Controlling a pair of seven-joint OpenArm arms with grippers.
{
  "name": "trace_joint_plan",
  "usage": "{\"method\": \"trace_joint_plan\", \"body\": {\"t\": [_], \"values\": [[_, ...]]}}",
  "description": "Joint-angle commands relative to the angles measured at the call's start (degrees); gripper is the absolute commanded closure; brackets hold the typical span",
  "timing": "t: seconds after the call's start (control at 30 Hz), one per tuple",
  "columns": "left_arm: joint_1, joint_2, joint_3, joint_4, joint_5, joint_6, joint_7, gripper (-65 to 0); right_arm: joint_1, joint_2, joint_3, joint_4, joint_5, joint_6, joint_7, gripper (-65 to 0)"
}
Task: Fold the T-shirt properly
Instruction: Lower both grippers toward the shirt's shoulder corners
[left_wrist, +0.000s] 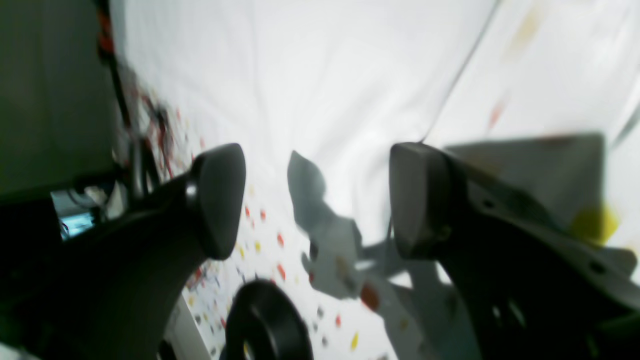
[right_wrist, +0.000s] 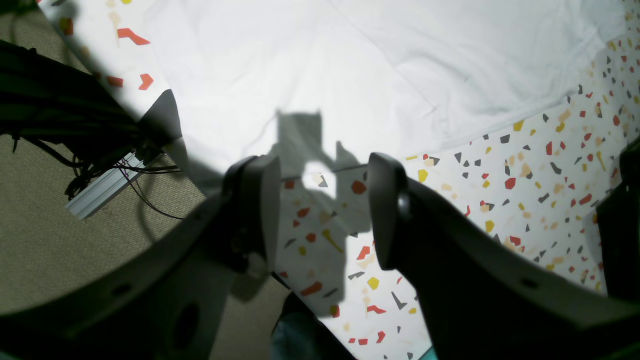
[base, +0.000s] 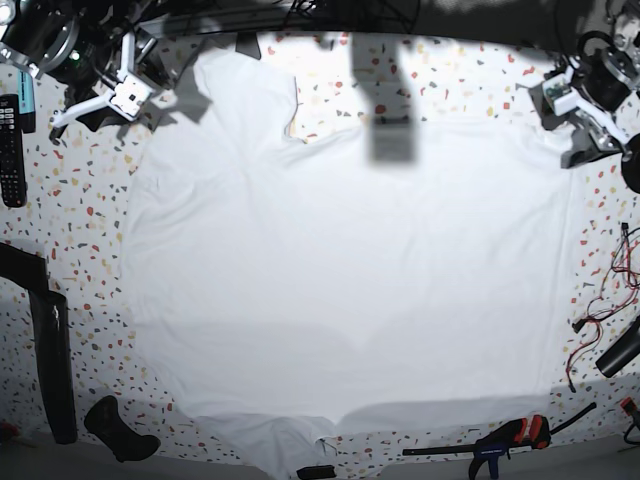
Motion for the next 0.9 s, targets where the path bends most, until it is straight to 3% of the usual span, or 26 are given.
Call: {"method": "trace_joint_plan", "body": {"t": [0.0,0.07,0.17,0.23,0.33,0.47,0.7,0.87], "values": [[0.02,-0.81,0.63,0.31,1.62,1.49,0.07,-42.9,-0.13,0.63,0.39,0.74,0.11,-0.34,0.83,-28.3],[-0.7,-0.81,1.38,0.28,2.58,4.83,0.85,-42.9,-0.13,0.63,0.39,0.74,0.11,-0.34,0.85,-28.3],[-2.36,-0.83,1.38,0.28,2.49,5.31,3.41,-41.6,-0.13,0.63,0.39,0.74,0.11,-0.34,0.83,-28.2],[-3.26,-0.85,1.4,0.26,2.36,5.29,5.14,-37.5,-0.13,0.63,0.39,0.74,0.11,-0.34,0.83,-28.2],[-3.34,-0.83,1.4,0.24,2.38,5.29,5.57,-25.6,-0.15,0.63,0.39,0.74,0.11,-0.34,0.81,-28.2],[-3.21,-0.83,1.4,0.26,2.38,5.27,5.66,-1.0,-0.15,0.63,0.39,0.74,0.11,-0.34,0.76,-28.2],[-3.21,-0.83,1.4,0.46,2.38,5.29,5.68,0.0,-0.15,0.66,0.2,0.74,3.78,-0.34,-1.4,-28.2],[-3.21,-0.81,1.4,0.46,2.36,5.29,5.86,0.0,-0.15,0.66,-4.74,0.74,-0.79,-0.34,-8.63,-28.2]]}}
